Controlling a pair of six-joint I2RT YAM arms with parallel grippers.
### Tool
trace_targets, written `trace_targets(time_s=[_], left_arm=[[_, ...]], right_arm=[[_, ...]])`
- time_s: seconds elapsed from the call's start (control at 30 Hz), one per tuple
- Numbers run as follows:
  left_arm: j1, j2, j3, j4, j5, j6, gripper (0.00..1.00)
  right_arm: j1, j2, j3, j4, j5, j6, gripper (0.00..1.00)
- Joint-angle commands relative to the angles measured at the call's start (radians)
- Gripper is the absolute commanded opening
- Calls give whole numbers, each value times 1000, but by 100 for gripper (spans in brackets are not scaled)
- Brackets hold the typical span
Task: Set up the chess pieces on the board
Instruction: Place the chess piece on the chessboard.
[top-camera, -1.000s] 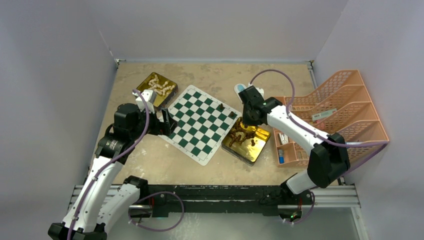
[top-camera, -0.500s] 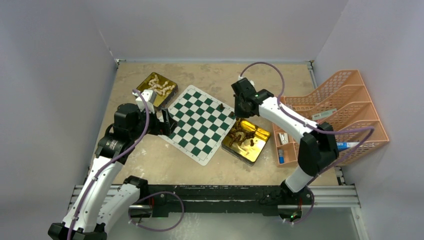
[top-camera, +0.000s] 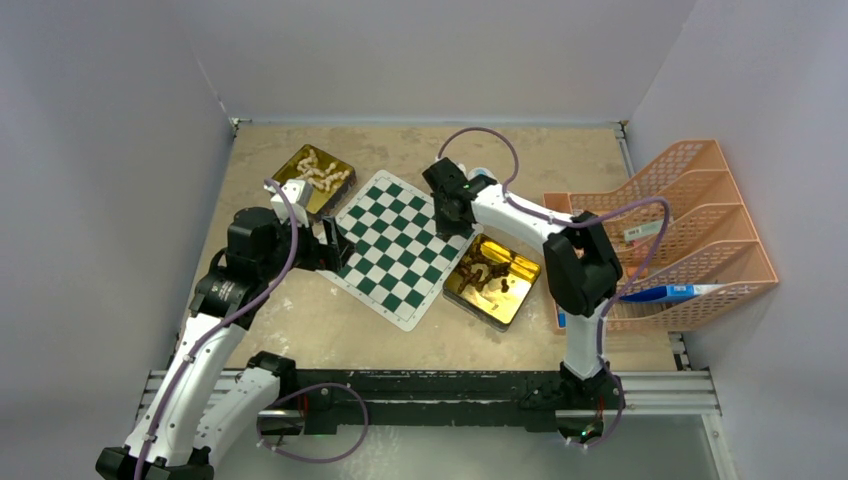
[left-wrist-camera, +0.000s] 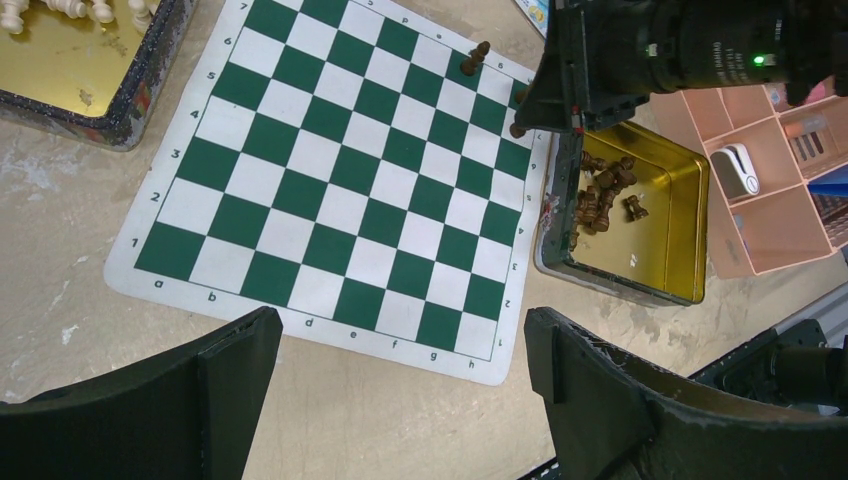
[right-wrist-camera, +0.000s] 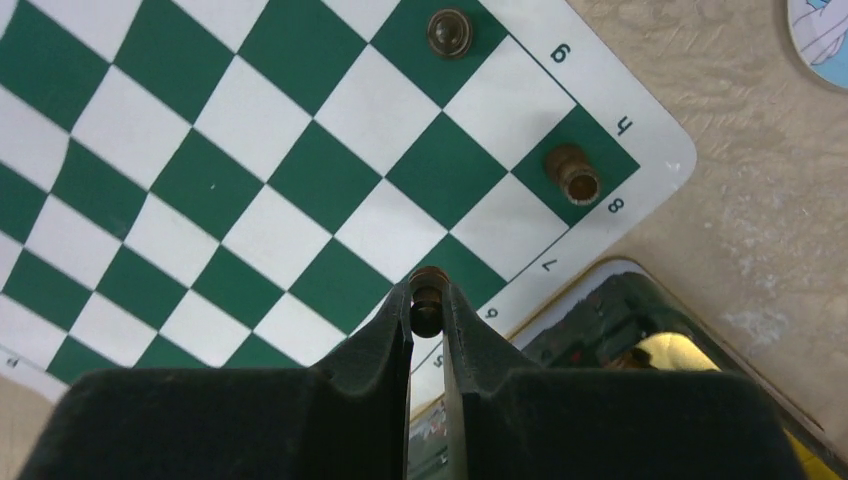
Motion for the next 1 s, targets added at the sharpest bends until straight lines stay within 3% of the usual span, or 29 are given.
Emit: trace_targets(time_s=[0.0,0.53,0.97], left_arm=[[-7,-11,1,28,-4,-9,92],[-7,-17,0,28,0,-8,92],[-7,-17,-2,29,1,-8,92]], right_arm=[[-3,36,65,-22,37,-3,14],[-6,85,52,-20,108,11,15],[-37,79,16,21,69,12,16]])
